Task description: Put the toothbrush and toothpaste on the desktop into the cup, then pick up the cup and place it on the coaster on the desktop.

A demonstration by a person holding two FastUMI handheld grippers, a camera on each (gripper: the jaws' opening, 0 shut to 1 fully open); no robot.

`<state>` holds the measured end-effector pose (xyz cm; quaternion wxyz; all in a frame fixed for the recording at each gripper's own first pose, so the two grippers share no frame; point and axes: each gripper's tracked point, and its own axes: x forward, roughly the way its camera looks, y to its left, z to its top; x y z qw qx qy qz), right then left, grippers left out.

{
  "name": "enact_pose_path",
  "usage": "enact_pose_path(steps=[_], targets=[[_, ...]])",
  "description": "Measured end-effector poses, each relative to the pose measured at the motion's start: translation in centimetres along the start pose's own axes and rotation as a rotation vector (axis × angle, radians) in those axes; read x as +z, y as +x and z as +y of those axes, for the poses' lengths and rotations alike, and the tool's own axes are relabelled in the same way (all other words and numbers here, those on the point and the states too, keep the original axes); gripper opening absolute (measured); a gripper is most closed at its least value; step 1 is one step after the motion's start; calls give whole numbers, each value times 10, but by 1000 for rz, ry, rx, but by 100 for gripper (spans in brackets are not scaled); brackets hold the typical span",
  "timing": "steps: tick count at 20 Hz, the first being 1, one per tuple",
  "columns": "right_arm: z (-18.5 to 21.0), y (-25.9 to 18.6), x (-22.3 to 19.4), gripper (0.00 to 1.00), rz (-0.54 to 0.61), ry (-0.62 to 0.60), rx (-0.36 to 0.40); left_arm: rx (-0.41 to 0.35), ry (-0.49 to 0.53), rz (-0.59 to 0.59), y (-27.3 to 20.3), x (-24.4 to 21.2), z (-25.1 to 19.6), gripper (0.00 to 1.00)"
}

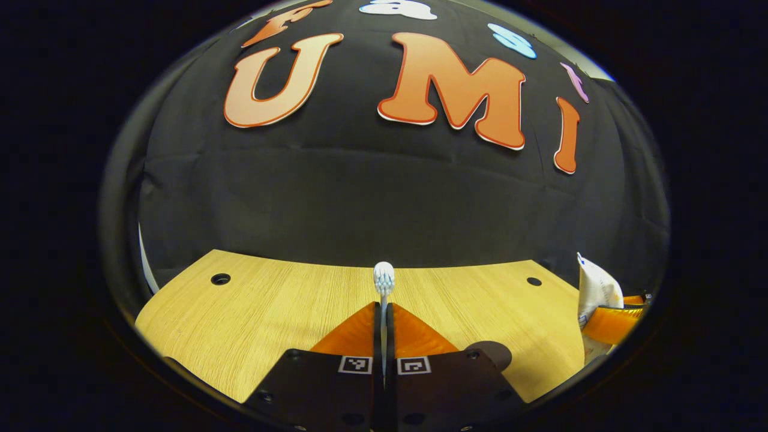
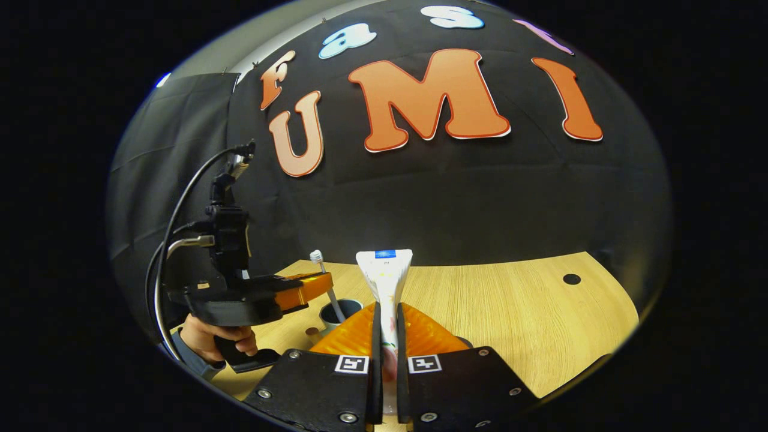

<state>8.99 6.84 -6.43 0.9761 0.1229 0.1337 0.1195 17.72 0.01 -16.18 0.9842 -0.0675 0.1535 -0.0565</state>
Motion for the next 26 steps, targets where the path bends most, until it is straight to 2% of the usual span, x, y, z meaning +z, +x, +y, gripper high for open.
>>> enact_pose_path(steps=[9,10,12,14,15,16,17,18,19,20,22,23,26], targets=[[-3,3,1,10,7,19,-7,-13,15,69,-5,-17,-3,1],[-3,3,1,10,7,19,-6,-12,15,73,-10,-18,-2,5],[-1,4,2,10,6,19,-4,-4,17,82,-17,-23,1,6],[2,4,5,10,2,15,-1,-2,15,92,-22,-29,5,16],[4,5,6,10,1,15,4,5,15,97,-28,-33,8,24],[6,6,7,10,-1,18,5,-5,11,102,-33,-36,9,23],[8,7,8,10,-3,19,10,-4,13,104,-37,-38,10,35],[10,8,10,10,-8,23,12,-5,15,100,-46,-39,12,36],[12,10,12,10,-11,24,18,-5,18,95,-53,-40,13,51],[15,12,14,10,-18,28,22,1,22,85,-60,-39,17,56],[21,15,19,9,-32,35,34,14,23,66,-73,-35,22,77],[24,17,25,10,-46,43,45,7,23,54,-78,-33,23,91],[37,24,39,10,-88,58,77,23,68,20,-97,-32,30,97]])
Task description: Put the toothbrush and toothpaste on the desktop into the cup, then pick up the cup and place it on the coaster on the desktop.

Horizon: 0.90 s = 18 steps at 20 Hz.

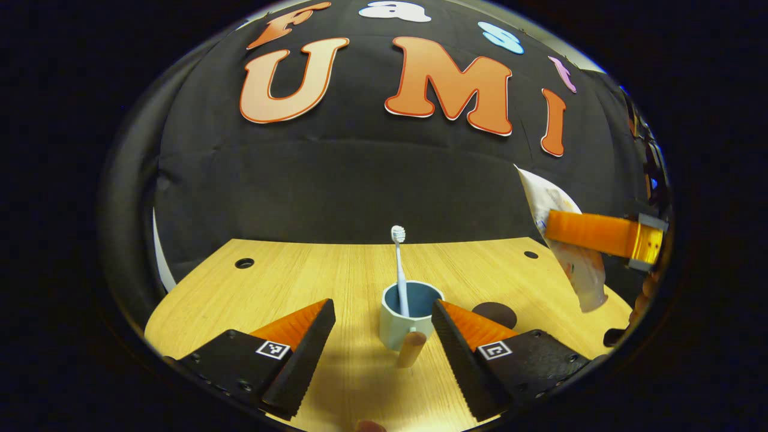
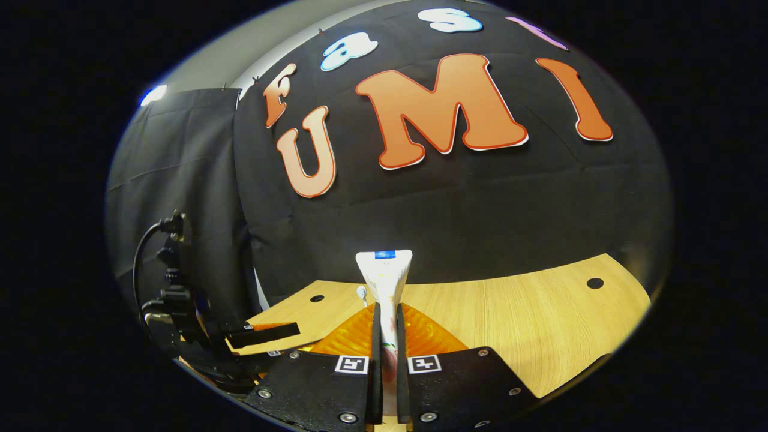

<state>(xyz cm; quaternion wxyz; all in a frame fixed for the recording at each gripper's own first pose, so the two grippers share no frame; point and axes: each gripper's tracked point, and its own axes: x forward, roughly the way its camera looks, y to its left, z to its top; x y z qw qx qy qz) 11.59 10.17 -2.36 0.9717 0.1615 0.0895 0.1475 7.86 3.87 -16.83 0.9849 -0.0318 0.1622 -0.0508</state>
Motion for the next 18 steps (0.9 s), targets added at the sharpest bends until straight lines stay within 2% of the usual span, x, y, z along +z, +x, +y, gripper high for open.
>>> enact_pose_path(steps=[3,6,9,13,18], targets=[[8,11,13,10,-33,10,14,10,30,-34,-18,4,5,99],[20,20,27,10,-81,14,38,-38,17,-53,-31,7,0,99],[29,32,39,10,-132,21,58,-38,40,-73,-42,9,2,98],[43,52,41,10,-159,38,90,-56,39,-65,-49,2,1,99],[51,88,30,10,-179,41,106,-37,35,-61,-52,-2,15,99]])
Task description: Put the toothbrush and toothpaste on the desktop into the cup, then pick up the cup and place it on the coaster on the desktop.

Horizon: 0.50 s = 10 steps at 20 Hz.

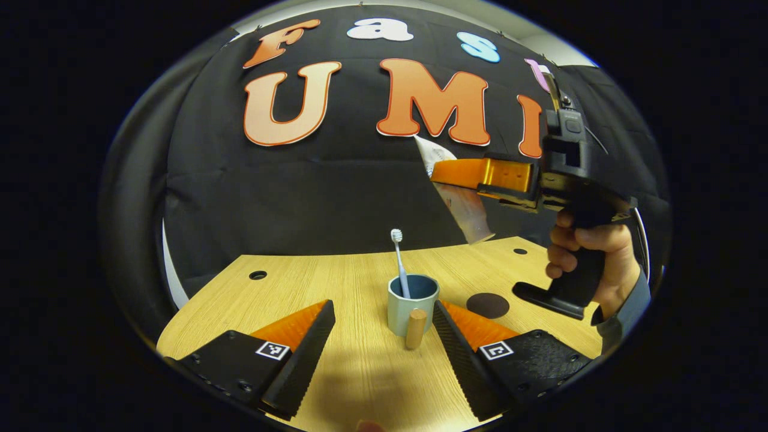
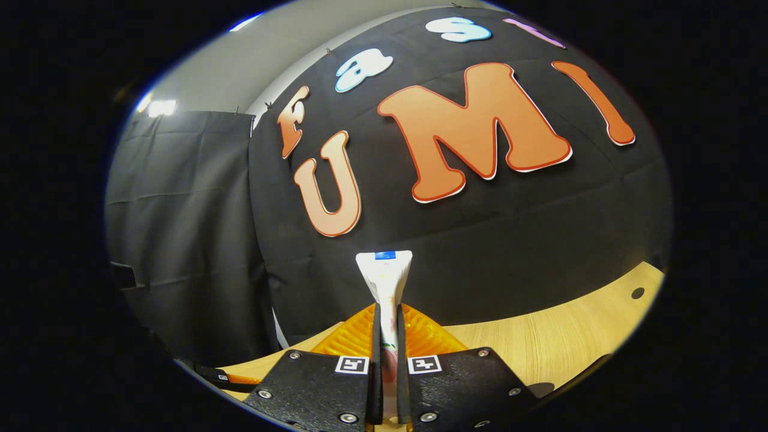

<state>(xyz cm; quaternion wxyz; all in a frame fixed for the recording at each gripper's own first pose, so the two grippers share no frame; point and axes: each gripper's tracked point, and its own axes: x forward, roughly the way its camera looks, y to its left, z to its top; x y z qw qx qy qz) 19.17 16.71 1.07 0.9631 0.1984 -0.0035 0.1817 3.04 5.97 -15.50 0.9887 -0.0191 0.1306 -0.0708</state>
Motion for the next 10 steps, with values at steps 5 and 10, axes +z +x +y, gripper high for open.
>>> enact_pose_path(steps=[5,10], targets=[[-9,29,-36,10,45,6,-24,20,-8,18,5,-8,14,98],[-22,40,-65,10,81,19,-65,31,-20,46,8,-19,20,99]])
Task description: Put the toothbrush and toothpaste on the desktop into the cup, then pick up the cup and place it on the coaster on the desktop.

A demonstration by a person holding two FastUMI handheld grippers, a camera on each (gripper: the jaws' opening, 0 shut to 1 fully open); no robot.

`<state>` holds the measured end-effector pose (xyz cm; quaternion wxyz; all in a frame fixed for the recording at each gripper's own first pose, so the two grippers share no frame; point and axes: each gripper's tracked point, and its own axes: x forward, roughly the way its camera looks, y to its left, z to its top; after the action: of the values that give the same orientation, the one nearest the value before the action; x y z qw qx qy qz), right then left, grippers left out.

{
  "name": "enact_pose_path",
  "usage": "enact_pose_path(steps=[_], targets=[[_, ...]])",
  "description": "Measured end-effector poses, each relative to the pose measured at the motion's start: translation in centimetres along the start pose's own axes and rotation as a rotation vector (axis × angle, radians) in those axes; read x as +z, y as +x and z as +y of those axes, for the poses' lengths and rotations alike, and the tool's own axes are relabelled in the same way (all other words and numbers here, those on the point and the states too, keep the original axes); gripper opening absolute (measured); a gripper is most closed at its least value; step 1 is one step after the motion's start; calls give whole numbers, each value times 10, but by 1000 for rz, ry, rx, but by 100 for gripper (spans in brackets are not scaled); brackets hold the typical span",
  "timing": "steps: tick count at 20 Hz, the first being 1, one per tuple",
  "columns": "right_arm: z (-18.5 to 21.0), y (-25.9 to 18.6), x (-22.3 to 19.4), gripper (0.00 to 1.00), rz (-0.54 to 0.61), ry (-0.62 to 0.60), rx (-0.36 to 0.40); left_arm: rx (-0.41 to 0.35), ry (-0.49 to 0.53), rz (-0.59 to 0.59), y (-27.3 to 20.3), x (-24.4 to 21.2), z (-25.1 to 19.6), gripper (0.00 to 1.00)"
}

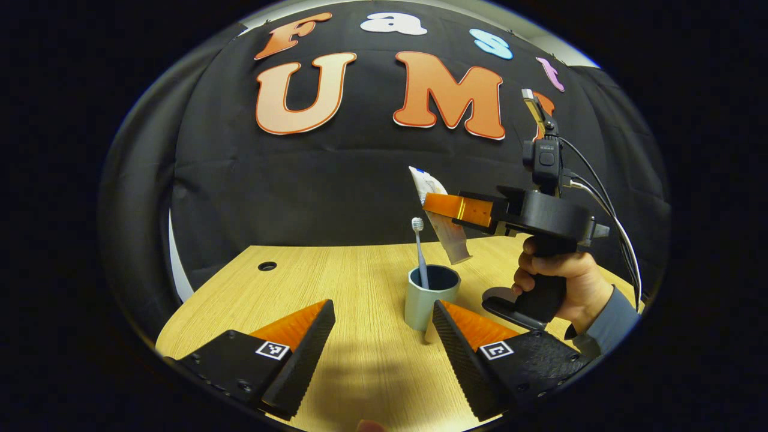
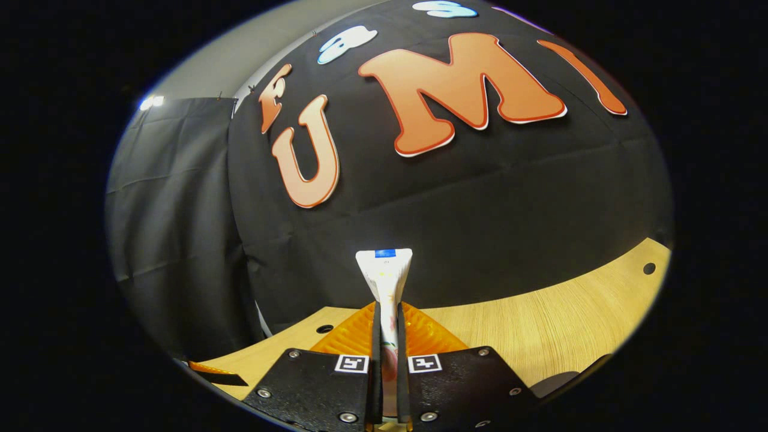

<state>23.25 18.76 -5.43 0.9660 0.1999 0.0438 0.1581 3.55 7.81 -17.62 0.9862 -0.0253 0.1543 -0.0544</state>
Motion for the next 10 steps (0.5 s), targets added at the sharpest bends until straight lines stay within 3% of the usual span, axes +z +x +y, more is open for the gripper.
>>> enact_pose_path(steps=[10], targets=[[-7,5,-22,15,35,-32,-31,-7,-2,47,5,-20,-6,99]])
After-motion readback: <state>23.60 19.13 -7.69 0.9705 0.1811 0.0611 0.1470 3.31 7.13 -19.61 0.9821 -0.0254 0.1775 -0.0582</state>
